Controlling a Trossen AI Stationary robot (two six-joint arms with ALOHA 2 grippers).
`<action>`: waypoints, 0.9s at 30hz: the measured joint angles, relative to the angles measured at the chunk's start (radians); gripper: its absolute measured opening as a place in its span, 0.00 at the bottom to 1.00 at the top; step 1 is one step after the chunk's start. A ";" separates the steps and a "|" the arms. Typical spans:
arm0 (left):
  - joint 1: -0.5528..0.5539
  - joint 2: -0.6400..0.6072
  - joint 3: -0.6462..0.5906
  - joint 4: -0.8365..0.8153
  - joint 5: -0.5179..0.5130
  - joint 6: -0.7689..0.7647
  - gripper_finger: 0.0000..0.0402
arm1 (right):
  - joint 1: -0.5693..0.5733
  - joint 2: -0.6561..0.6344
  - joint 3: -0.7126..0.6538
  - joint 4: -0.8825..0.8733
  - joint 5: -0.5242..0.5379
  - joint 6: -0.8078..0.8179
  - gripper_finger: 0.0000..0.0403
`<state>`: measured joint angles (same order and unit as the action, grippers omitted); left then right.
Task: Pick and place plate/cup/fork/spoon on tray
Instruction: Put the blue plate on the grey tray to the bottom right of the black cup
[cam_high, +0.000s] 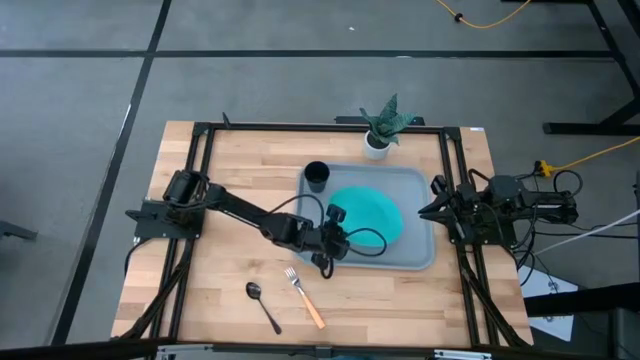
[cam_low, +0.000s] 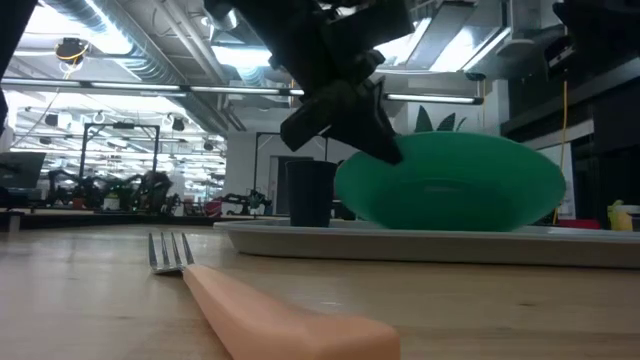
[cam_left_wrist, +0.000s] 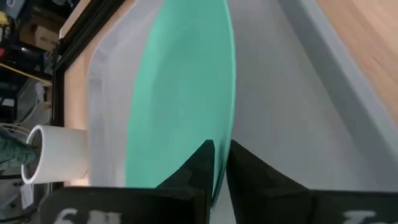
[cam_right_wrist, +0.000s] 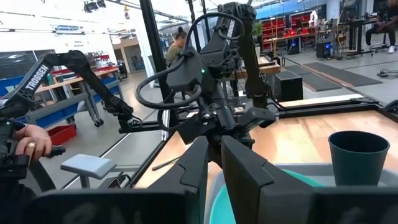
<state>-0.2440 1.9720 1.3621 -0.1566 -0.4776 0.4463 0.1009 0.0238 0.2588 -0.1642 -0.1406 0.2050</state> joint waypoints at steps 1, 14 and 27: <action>0.000 0.000 0.000 0.000 -0.004 0.000 0.08 | 0.000 0.000 0.000 0.000 0.000 0.001 0.13; -0.008 0.000 0.000 -0.034 -0.011 -0.071 0.08 | 0.000 0.000 0.000 0.000 0.000 0.003 0.13; -0.009 0.000 0.000 -0.107 -0.012 -0.193 0.13 | 0.000 0.000 0.000 0.001 0.000 0.003 0.13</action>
<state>-0.2532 1.9717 1.3621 -0.2635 -0.4896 0.2531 0.1009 0.0238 0.2584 -0.1635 -0.1406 0.2081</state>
